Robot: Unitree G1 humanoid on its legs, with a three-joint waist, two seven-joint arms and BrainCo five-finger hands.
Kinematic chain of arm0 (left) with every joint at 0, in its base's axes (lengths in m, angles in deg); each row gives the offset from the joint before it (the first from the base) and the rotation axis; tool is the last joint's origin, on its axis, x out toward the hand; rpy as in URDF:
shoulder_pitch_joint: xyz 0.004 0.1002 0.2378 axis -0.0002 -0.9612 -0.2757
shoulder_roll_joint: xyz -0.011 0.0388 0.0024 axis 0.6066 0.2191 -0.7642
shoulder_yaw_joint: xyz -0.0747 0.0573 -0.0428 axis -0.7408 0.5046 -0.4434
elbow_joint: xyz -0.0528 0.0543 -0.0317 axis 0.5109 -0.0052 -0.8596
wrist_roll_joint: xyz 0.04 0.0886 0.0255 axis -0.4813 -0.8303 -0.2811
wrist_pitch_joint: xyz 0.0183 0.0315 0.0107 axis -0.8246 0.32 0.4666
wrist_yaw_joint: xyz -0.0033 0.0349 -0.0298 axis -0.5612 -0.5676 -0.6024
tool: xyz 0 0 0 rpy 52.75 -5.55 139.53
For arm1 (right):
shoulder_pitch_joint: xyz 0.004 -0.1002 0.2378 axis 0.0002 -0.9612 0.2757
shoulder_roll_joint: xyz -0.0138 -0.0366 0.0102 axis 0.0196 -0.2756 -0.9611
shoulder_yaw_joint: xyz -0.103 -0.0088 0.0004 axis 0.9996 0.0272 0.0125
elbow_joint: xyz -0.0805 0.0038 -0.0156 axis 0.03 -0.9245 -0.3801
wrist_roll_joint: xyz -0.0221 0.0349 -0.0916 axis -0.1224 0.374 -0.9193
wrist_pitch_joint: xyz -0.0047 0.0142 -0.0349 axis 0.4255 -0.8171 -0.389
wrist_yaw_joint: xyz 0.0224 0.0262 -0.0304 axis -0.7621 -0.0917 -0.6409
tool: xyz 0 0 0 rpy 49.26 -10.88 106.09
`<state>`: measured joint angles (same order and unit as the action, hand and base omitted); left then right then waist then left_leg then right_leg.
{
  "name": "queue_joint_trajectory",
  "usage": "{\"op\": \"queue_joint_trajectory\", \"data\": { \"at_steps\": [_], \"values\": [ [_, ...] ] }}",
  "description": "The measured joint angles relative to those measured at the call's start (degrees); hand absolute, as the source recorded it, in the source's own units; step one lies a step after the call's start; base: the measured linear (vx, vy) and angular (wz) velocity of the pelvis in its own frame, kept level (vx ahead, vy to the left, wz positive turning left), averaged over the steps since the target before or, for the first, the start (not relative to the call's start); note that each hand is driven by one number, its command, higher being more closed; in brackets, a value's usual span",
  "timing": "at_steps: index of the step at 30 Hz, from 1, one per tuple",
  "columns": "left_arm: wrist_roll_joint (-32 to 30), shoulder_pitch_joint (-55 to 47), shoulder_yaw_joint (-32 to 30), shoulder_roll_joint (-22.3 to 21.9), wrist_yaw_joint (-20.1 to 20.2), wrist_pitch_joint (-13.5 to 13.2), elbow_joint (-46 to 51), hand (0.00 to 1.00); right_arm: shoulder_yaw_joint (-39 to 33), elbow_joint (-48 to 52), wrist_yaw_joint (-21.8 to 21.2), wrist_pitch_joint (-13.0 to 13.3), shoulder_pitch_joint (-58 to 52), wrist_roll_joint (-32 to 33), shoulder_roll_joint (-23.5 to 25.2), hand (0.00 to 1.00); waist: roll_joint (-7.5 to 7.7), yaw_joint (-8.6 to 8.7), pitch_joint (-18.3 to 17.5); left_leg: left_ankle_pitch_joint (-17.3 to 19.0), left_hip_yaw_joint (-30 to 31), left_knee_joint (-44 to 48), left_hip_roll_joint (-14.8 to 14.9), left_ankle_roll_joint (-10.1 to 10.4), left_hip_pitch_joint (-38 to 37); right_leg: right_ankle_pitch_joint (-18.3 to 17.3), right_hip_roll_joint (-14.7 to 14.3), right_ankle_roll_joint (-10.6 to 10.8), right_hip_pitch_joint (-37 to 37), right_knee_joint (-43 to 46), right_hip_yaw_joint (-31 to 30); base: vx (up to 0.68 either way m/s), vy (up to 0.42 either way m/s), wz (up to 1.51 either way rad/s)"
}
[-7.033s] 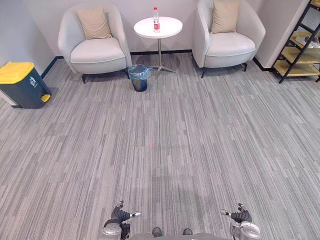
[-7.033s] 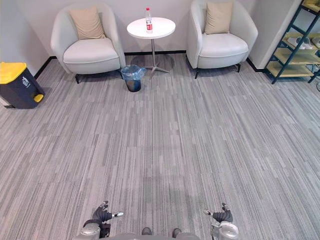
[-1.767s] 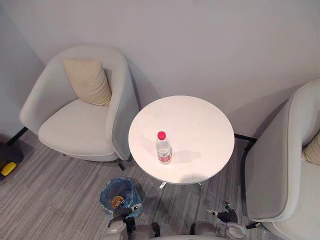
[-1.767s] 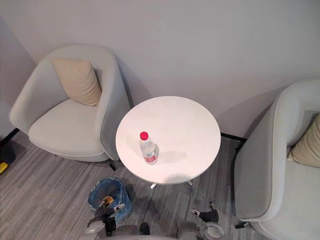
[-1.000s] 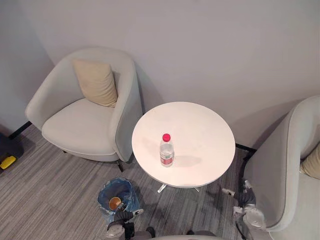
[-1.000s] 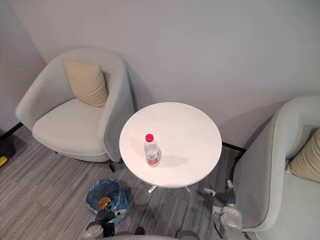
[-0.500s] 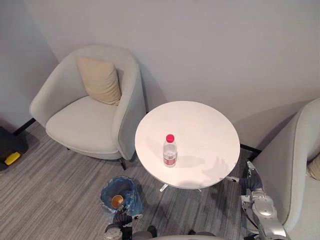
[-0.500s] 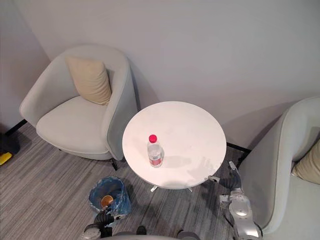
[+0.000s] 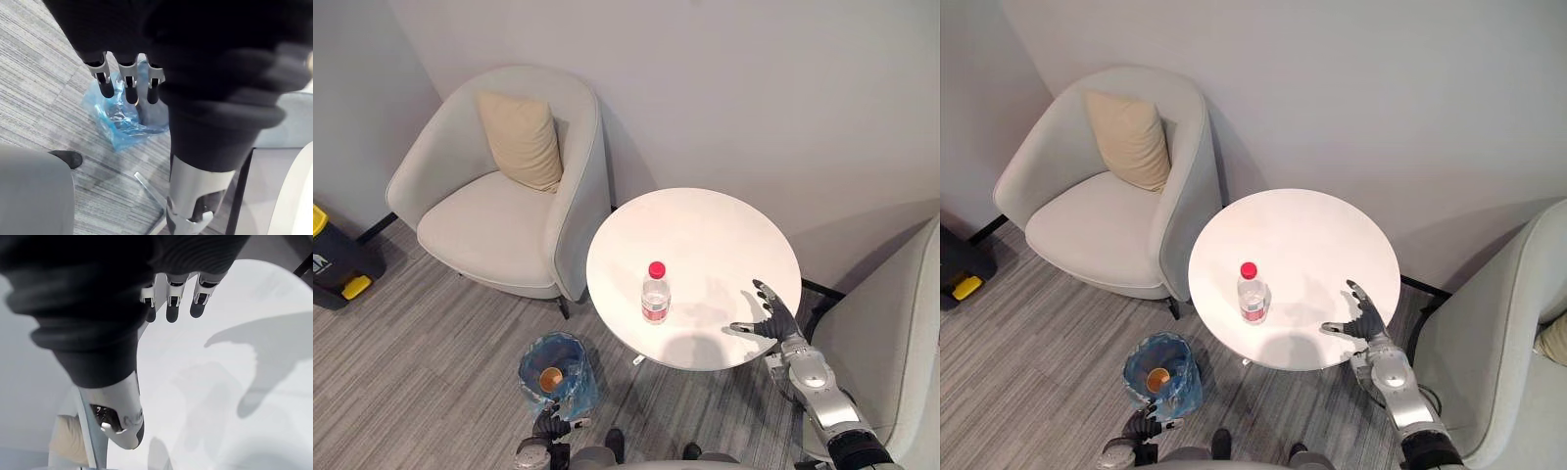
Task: Gather rubbish on tea table into small bin, then transfer packed bag to large trash can.
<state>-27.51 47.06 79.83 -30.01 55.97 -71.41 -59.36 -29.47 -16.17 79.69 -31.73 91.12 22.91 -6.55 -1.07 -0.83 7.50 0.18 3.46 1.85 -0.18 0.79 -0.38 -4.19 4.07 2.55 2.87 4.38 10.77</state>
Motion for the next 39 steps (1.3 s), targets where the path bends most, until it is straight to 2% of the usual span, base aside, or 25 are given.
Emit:
{"op": "queue_joint_trajectory", "data": {
  "at_steps": [7, 14, 18, 25, 30, 39],
  "values": [
    [0.0, 0.0, -0.3, -0.1, 0.0, -1.1, 0.4, 0.00, 5.5, 0.0, -0.1, 0.1, 4.5, 0.0, -0.1, 0.00, -0.80, -0.10, 1.4, -0.1, 0.9, -0.1, -0.1, 0.1, 1.2, 0.1, 0.0, 0.0, -0.6, -0.6, 0.9, -0.01, -0.006, 0.06],
    [0.1, 0.0, -0.6, -0.1, -0.1, -1.3, 1.7, 0.00, 8.1, -0.1, 0.0, 0.2, 9.5, 0.0, 0.0, 0.00, -0.92, -0.53, 3.5, -0.5, 1.4, -0.1, -0.1, 0.0, 2.6, 0.2, -0.1, -0.2, -1.2, -0.7, 1.6, 0.01, -0.005, 0.06],
    [0.1, 0.5, -0.7, -0.1, -0.2, -2.0, 1.8, 0.00, 10.0, -0.5, 0.0, 1.1, 10.7, 0.1, 0.6, 0.00, -0.92, -1.69, 4.2, -0.6, 1.8, -0.1, -0.2, 0.0, 3.2, 0.2, -0.1, -0.2, -1.5, -0.7, 2.0, -0.02, 0.000, 0.04],
    [0.2, 0.8, -1.4, -0.1, -0.4, -2.3, 2.3, 0.00, 10.9, -3.1, 0.1, 1.2, 14.3, 0.2, 1.6, 0.00, -0.81, -2.24, 5.7, -1.9, 3.4, -1.1, -0.3, 0.2, 4.1, 0.3, 0.0, -0.4, -2.3, -0.5, 3.4, -0.04, -0.002, 0.12],
    [0.2, 1.0, -1.6, -0.2, -1.2, -2.3, 2.3, 0.00, 12.4, -3.4, 0.1, 1.2, 14.4, 0.1, 1.6, 0.00, -0.93, -3.15, 5.9, -1.9, 3.6, -1.1, -0.3, 0.2, 4.2, 0.3, 0.0, -0.4, -2.3, -0.5, 3.5, -0.01, 0.002, 0.01],
    [0.2, 1.0, -2.1, -0.2, -1.2, -2.3, 2.2, 0.00, 14.5, -5.8, 0.0, 1.2, 16.3, 0.0, 2.2, 0.00, -0.77, -3.18, 6.1, -1.9, 3.6, -1.1, -0.3, 0.3, 4.1, 0.3, 0.0, -0.4, -2.3, -0.5, 3.5, -0.01, 0.002, 0.00]
  ]
}}
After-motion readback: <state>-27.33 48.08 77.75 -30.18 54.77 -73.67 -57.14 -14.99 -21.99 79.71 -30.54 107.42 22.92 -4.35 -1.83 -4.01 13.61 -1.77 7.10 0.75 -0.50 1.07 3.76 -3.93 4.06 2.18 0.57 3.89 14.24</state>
